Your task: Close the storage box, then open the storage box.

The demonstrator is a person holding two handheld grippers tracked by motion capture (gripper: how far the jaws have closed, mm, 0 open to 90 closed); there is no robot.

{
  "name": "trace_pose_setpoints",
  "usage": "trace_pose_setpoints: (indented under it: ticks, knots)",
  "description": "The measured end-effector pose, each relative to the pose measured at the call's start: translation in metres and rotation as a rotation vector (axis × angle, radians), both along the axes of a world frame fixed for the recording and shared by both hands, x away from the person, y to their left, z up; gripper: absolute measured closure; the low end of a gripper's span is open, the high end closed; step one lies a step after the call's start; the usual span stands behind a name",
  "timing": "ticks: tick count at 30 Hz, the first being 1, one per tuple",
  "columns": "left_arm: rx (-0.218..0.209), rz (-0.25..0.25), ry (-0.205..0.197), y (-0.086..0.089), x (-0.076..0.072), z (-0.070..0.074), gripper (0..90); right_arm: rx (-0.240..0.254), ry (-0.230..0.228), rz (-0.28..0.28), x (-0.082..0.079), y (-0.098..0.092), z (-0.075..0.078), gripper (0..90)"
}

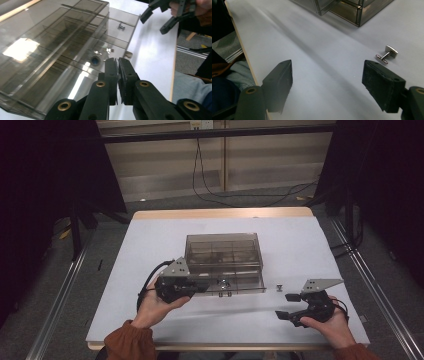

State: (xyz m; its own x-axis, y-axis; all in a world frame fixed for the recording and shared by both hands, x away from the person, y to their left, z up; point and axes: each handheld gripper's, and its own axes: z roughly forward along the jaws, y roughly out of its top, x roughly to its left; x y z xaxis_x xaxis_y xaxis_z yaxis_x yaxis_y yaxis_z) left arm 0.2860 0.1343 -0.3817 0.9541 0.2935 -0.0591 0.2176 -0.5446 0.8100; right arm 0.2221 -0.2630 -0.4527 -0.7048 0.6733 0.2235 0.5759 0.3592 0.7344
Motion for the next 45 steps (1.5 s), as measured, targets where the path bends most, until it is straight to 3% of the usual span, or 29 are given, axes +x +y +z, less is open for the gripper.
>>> trace_pose_setpoints:
  ticks: [3, 7, 11, 13, 18, 25, 30, 35, 38, 44, 45]
  knots:
    - [0.007, -0.021, -0.020, -0.002, -0.009, -0.003, 87.4, 0.000, 0.001, -0.001, -0.001, 0.000, 0.000, 24.3]
    - [0.013, -0.025, -0.011, -0.004, -0.017, -0.007, 87.9, 0.004, -0.003, 0.001, -0.001, -0.001, 0.000, 24.3]
    - [-0.001, -0.012, 0.007, -0.004, -0.019, -0.020, 90.0, -0.001, -0.001, 0.001, -0.001, 0.000, -0.001, 24.3]
    - [0.019, -0.020, 0.008, -0.004, -0.019, -0.027, 90.0, -0.003, -0.001, 0.001, -0.001, 0.000, -0.001, 24.3]
    - [0.021, -0.018, 0.024, -0.006, -0.016, -0.034, 90.0, -0.002, 0.004, 0.000, 0.000, 0.001, -0.001, 24.3]
    - [0.025, 0.021, 0.035, -0.010, -0.010, -0.043, 90.0, -0.006, 0.004, 0.013, -0.002, 0.002, -0.002, 24.3]
    - [0.042, 0.037, 0.027, -0.014, -0.007, -0.047, 90.0, -0.010, 0.002, 0.015, -0.002, 0.002, -0.002, 24.3]
    - [0.017, 0.046, 0.041, -0.017, -0.004, -0.049, 90.0, -0.013, 0.005, 0.015, -0.002, 0.003, -0.003, 24.2]
    - [0.031, 0.041, 0.032, -0.019, -0.004, -0.049, 90.0, -0.013, 0.005, 0.019, -0.001, 0.003, -0.003, 24.3]
    - [0.013, 0.051, 0.028, -0.024, 0.000, -0.047, 90.0, -0.011, 0.009, 0.018, -0.002, 0.003, -0.003, 24.2]
    - [0.028, 0.048, 0.015, -0.024, 0.002, -0.046, 90.0, -0.011, 0.009, 0.018, -0.001, 0.003, -0.003, 24.2]
